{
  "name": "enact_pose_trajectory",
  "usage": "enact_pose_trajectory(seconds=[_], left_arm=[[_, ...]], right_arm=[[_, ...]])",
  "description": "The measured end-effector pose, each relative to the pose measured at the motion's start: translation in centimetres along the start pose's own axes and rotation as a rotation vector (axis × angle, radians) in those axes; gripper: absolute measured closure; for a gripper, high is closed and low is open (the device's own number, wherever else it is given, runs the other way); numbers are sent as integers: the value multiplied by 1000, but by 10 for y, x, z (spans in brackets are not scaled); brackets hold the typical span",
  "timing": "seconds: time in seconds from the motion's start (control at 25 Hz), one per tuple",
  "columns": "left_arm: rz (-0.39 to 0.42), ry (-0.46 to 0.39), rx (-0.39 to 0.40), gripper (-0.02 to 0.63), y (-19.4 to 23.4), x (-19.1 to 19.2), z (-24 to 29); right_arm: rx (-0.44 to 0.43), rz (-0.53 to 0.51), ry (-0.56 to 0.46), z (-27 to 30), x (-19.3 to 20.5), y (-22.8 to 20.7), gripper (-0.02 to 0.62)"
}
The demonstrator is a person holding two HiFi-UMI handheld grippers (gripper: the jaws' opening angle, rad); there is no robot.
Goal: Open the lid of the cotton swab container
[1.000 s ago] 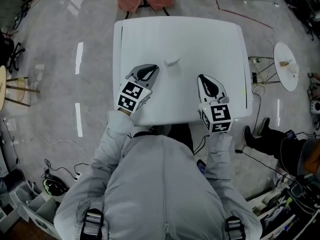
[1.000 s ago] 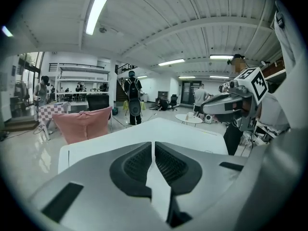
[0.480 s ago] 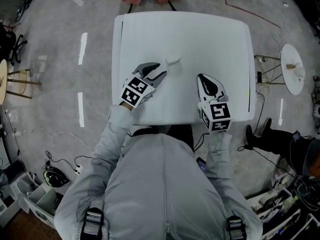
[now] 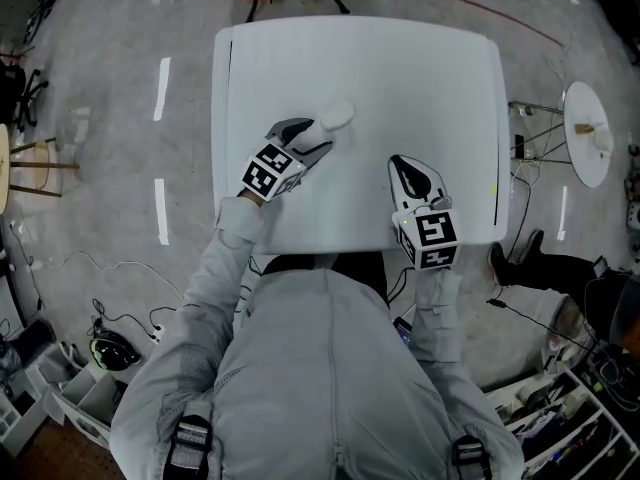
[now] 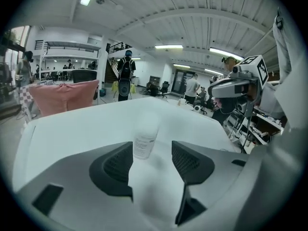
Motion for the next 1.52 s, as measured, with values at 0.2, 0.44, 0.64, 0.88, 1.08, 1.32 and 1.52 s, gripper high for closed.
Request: enact_pose_trajectory(seconds=[0.2, 0.44, 0.64, 0.88, 1.08, 1.32, 1.52], left_arm=[[-39, -21, 5, 349, 13, 2, 20], [-42, -33, 16, 324, 17, 1, 38], [-49, -7, -13, 322, 21, 3, 46], [-42, 15, -23, 322, 22, 0, 53], [-32, 32, -21, 322, 18, -3, 62], [-79, 15, -24, 322, 23, -9, 67], [-72, 13, -34, 322, 24, -9, 67]], right_arm=[[-15, 2, 36, 6, 12, -9, 560], [-34, 11, 55, 10, 18, -16, 560], [-52, 20, 62, 16, 22, -19, 560], [-63, 26, 67, 22, 23, -22, 560], [-61, 30, 74, 18, 29, -25, 560], [-44, 36, 88, 8, 36, -35, 560], [-36, 39, 86, 1, 39, -42, 560]])
Point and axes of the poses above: the fingertips, and each gripper's own axes: z forward along the fingers, y to its left, x out of its underside, the point moved 1 cm from there along -z, backward along the fingers, and after that the axes turned 1 degree about x, right-handed, at the moved point
